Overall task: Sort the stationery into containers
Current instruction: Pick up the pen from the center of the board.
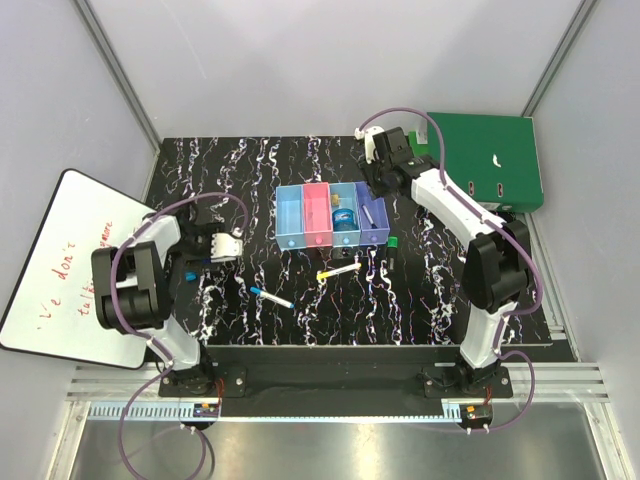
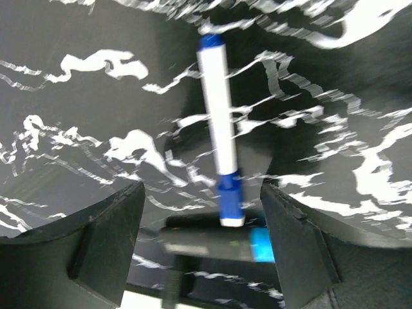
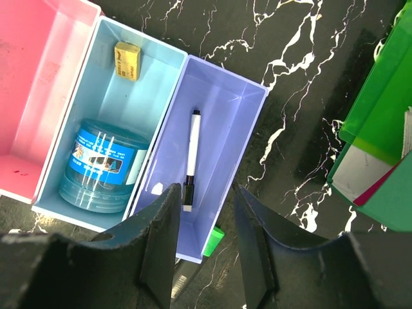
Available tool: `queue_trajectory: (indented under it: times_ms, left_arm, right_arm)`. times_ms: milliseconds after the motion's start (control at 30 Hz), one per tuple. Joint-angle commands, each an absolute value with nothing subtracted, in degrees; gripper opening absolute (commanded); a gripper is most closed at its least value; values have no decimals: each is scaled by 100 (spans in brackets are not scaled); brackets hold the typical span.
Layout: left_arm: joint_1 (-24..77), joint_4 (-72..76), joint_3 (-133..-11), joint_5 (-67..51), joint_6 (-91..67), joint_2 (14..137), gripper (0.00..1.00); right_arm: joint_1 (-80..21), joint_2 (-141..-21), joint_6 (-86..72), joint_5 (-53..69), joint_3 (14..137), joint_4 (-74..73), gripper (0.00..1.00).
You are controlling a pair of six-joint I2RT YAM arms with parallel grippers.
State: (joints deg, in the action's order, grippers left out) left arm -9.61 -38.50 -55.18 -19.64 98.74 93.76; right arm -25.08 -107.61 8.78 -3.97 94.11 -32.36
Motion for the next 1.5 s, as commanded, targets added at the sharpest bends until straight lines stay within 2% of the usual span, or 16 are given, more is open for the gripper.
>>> queue_trajectory:
  times_ms: [0,267,533,633,767,867,1000,1067,1200,1467]
  left_arm:
    - [-1020,-3929,-5985,-1705,10134,9685,77]
    - [-1020,-4271,-6214,-1371,10327,9817,76]
    - [-1020,-4825,-6223,-1520,10582,9958,75]
    - [-1011,-4843,-6188,-1555,10643,10010,71]
    - [-958,-4843,-6293,-1433,10486,10230,54]
    - [-932,-4852,-6345,-1354,10415,10344,47]
    - [-879,-4843,-6372,-1310,10389,10424,31]
    - [-835,-4843,-6372,-1301,10362,10468,29]
    - [-782,-4860,-6363,-1274,10275,10494,0]
    - [-756,-4948,-6907,-2010,9441,10073,0]
  right_arm:
    - [-2522,-10380,940,-510,9466,-3041,46]
    - [-2514,-10362,949,-519,9466,-3050,46]
    - [-2514,-10362,949,-519,9519,-3050,46]
    - [-2514,-10336,958,-527,9510,-3050,46]
    - [-2514,-10292,958,-545,9475,-3041,46]
    - [-2514,-10266,949,-545,9448,-3050,46]
    - [-2514,-10257,949,-545,9483,-3059,46]
    - [-2522,-10266,949,-545,9501,-3050,46]
    - [-2514,-10257,958,-554,9475,-3050,46]
    - [-2522,-10099,844,-632,9316,-3050,46]
